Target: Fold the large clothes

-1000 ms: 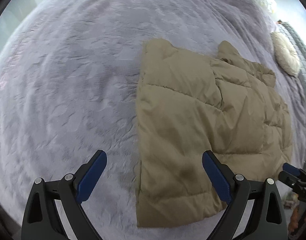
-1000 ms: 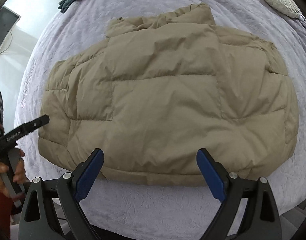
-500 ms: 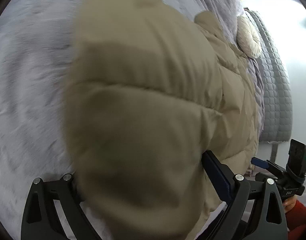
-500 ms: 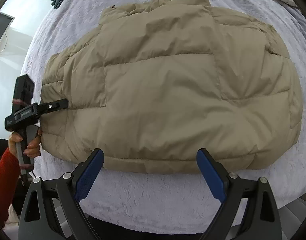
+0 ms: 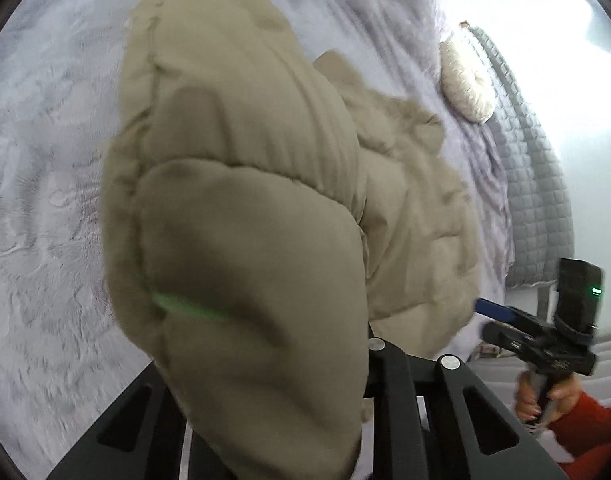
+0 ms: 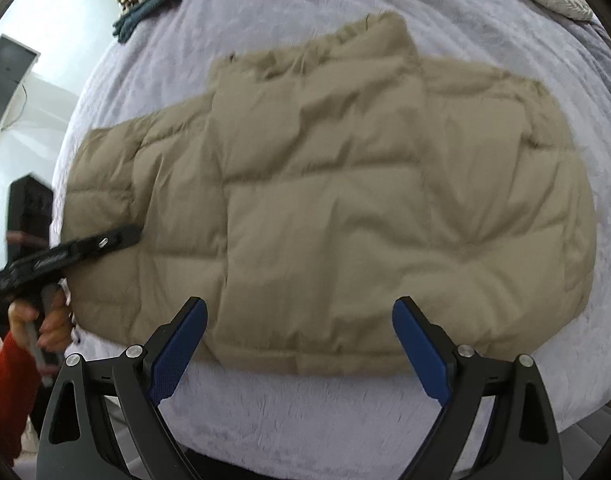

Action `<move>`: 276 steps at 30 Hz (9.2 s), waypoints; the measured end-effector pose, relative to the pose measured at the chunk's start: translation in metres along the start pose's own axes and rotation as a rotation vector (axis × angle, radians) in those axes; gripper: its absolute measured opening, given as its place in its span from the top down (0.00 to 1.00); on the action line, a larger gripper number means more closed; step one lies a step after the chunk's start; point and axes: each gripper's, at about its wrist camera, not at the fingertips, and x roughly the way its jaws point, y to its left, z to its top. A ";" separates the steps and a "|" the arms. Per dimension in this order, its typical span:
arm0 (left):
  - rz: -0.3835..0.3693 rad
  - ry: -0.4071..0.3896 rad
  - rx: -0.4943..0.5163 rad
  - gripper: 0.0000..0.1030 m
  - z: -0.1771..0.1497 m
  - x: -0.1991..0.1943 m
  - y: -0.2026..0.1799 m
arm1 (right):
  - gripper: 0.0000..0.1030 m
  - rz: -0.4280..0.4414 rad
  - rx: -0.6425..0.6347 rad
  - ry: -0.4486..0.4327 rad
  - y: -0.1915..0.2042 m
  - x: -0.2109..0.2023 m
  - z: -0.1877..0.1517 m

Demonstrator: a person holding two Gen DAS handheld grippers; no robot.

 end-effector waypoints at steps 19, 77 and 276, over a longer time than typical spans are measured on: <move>0.132 -0.026 0.077 0.77 0.012 -0.035 -0.177 | 0.89 0.309 0.161 0.003 -0.063 0.064 0.047; 0.204 0.106 0.542 0.33 0.076 0.211 -0.419 | 0.80 0.248 0.414 -0.144 -0.216 -0.056 -0.059; 0.576 -0.335 0.454 0.20 0.187 0.179 -0.189 | 1.00 0.439 0.239 -0.010 -0.120 0.108 -0.004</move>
